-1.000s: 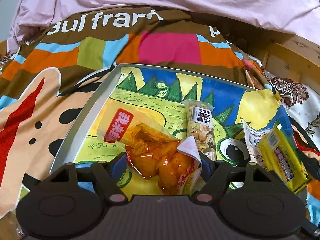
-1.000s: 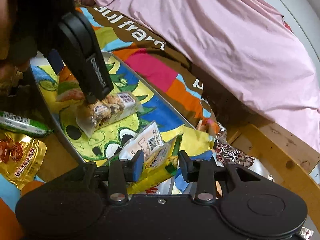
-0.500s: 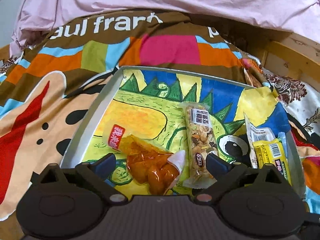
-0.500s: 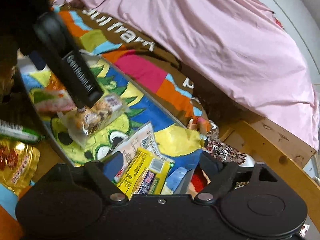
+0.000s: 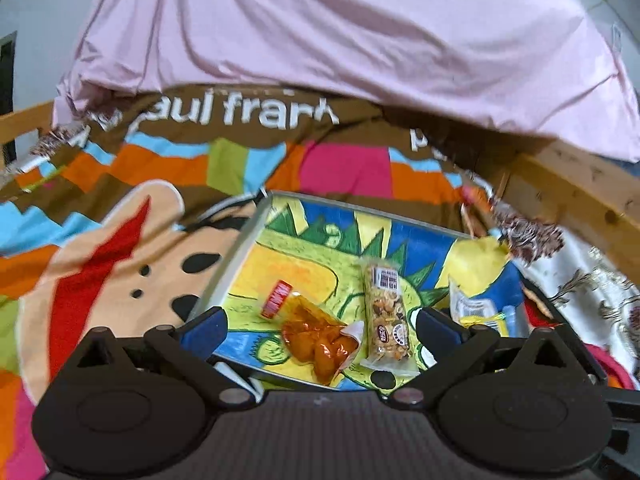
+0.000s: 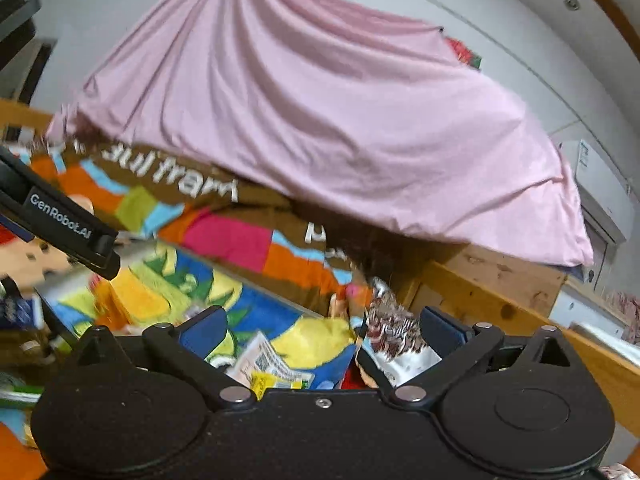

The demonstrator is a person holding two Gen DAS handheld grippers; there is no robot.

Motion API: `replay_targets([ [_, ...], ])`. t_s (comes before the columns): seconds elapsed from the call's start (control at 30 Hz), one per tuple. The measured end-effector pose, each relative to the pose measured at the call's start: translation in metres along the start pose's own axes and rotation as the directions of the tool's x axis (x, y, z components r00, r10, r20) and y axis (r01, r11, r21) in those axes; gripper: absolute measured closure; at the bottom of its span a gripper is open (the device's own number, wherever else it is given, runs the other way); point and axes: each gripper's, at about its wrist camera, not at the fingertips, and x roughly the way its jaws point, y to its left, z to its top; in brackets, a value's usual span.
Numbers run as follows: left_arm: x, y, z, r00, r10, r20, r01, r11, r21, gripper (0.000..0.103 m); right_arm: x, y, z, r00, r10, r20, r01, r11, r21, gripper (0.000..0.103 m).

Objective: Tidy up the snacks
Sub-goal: 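Lift both tools up and away from the tray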

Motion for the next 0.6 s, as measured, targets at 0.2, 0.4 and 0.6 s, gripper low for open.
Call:
replay_targets([
  [0.2, -0.051, 0.02, -0.001, 0.998, -0.001, 0.058, 0.0, 1.0, 0.003, 0.001, -0.044, -0.009, 0.018, 0.997, 0.0, 0.08, -0.006, 0.997, 0.073, 0.001],
  [0.4, -0.09, 0.043, -0.007, 0.997, 0.003, 0.08, -0.003, 1.0, 0.002, 0.001, -0.087, -0.003, 0.027, 0.99, 0.016, 0.141, -0.034, 0.991, 0.127, 0.001],
  [0.6, -0.118, 0.059, -0.021, 0.997, -0.001, 0.079, -0.002, 0.999, 0.041, 0.001, -0.12, 0.015, 0.029, 0.986, 0.064, 0.152, -0.081, 0.991, 0.11, 0.001],
])
